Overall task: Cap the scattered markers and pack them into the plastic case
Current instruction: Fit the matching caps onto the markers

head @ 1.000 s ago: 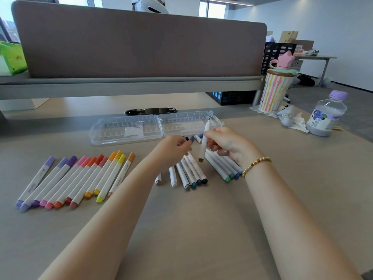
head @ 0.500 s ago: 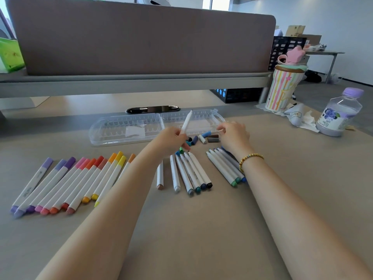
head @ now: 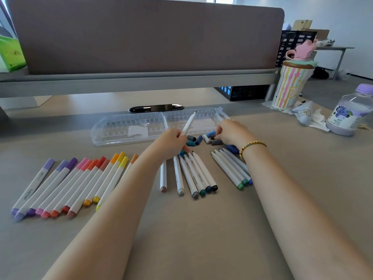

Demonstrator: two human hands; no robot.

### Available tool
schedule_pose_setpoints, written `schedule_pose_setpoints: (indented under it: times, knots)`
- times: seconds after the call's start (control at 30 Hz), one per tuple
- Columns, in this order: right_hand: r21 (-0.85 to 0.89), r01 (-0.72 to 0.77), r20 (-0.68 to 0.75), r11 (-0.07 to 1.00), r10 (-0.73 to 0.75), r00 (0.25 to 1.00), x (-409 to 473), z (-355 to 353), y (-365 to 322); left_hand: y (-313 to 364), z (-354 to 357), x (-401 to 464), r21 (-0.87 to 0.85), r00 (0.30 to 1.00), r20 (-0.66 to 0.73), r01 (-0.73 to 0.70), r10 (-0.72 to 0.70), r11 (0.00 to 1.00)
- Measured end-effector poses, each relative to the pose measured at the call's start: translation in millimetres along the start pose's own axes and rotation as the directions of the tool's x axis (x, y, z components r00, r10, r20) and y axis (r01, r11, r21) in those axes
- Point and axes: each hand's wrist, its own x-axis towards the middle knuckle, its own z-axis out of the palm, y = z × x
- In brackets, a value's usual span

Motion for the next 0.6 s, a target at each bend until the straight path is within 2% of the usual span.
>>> schedule_pose_setpoints:
  times: [0.1,0.17,0.2,0.27,0.3,0.37,0.43,0.5,0.53,0.6]
  knots:
    - [-0.129,0.02,0.007,0.991,-0.019,1.0,3,-1,-7,0,0,-3,0.008,1.0,0.004,-0.006,0.006,1.0]
    - [-0.114,0.02,-0.044,0.993,-0.025,0.999,-1,0,-9,-2,0,-5,0.003,1.0,0.003,-0.002,0.002,1.0]
    - [-0.021,0.019,-0.066,1.0,-0.021,0.998,-4,-2,-9,-2,-1,-7,0.0,1.0,-0.002,-0.002,0.002,1.0]
    - [0.338,0.033,-0.06,0.941,-0.013,0.998,-17,-7,-8,-1,-1,-10,-0.012,1.0,-0.027,-0.004,0.003,1.0]
    - [0.522,0.05,-0.05,0.852,-0.028,0.998,-24,-11,-7,-1,-1,-12,-0.02,0.999,-0.044,-0.004,0.004,1.0]
    - [0.777,0.055,-0.032,0.627,-0.049,0.998,-39,-16,-5,2,-1,-20,-0.04,0.998,-0.067,-0.009,0.006,0.999]
    - [0.952,0.007,0.015,0.305,-0.069,0.997,-50,-16,-3,4,0,-28,-0.055,0.998,-0.059,-0.037,0.033,0.998]
    - [0.998,-0.054,0.056,0.017,-0.106,0.993,-59,-15,-2,5,1,-38,-0.073,0.998,-0.032,-0.061,0.059,0.995]
    - [0.995,-0.073,0.064,-0.067,-0.12,0.991,-63,-15,-3,5,1,-42,-0.091,0.998,-0.017,-0.062,0.06,0.994]
    - [0.983,-0.085,0.066,-0.161,-0.122,0.99,-71,-14,-6,5,1,-49,-0.118,0.998,0.018,-0.054,0.056,0.992]
